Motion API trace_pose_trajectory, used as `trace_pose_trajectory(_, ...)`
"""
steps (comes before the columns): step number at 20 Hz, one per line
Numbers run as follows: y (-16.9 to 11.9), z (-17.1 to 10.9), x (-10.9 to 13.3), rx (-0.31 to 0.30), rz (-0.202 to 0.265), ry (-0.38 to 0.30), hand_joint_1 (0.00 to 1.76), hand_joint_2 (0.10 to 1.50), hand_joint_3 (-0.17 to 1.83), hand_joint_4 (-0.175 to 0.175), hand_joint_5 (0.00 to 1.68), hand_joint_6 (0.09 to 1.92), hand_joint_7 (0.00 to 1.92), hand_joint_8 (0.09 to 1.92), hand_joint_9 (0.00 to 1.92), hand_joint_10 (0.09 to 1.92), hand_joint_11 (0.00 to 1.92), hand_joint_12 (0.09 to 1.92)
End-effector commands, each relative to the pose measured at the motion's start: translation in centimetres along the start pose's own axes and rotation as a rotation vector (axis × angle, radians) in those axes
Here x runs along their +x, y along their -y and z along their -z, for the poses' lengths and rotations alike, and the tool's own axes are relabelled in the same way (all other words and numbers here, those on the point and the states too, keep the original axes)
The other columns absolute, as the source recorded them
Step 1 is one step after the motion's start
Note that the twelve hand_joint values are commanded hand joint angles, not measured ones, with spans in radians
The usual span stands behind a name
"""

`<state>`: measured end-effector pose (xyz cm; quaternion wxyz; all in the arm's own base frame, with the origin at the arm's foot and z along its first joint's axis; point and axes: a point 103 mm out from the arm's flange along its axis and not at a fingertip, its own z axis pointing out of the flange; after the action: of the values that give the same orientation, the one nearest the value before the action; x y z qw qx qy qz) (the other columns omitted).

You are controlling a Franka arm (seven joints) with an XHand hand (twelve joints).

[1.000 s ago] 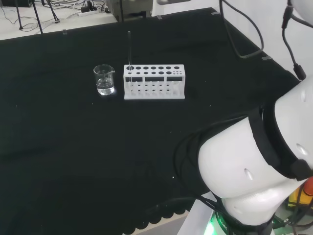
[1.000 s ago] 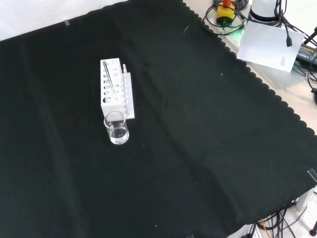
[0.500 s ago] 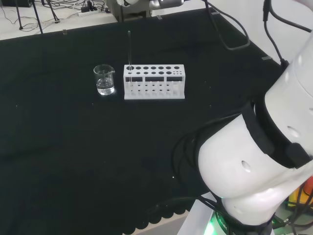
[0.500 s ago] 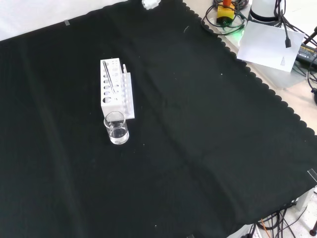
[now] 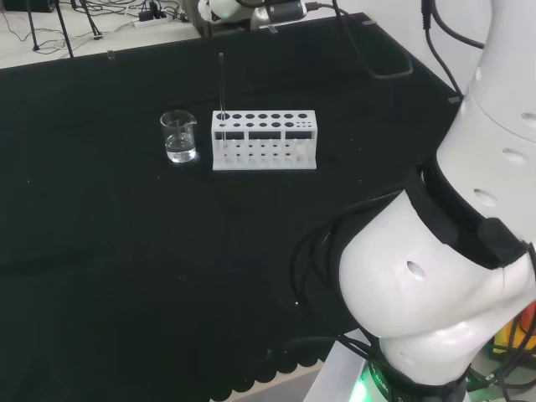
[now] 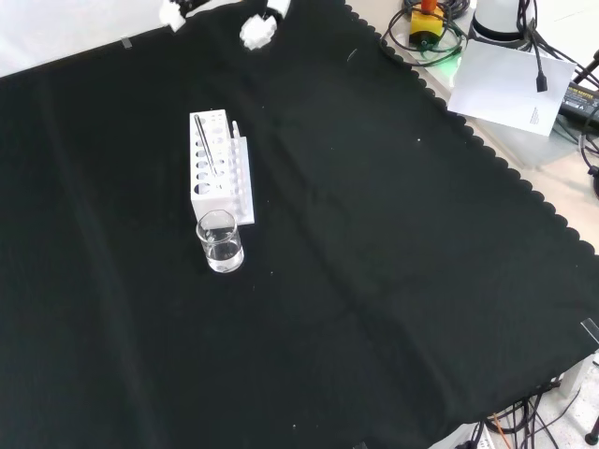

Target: Take the glass rod from the white test tube rack.

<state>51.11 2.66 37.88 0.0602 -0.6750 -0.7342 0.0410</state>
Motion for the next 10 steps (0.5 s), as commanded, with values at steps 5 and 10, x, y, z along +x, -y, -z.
trace_pose_trajectory(5,-2.4,-3.1,-2.0,0.008,0.025,0.025,0.60,0.89,0.60,-0.115,0.06,0.09,0.01,0.80,0.03,0.86,0.00,1.16)
trace_pose_trajectory(10,-3.4,-4.6,-2.6,0.021,0.029,0.032,0.61,0.89,0.59,-0.115,0.08,0.09,0.04,0.82,0.12,0.88,0.00,1.19)
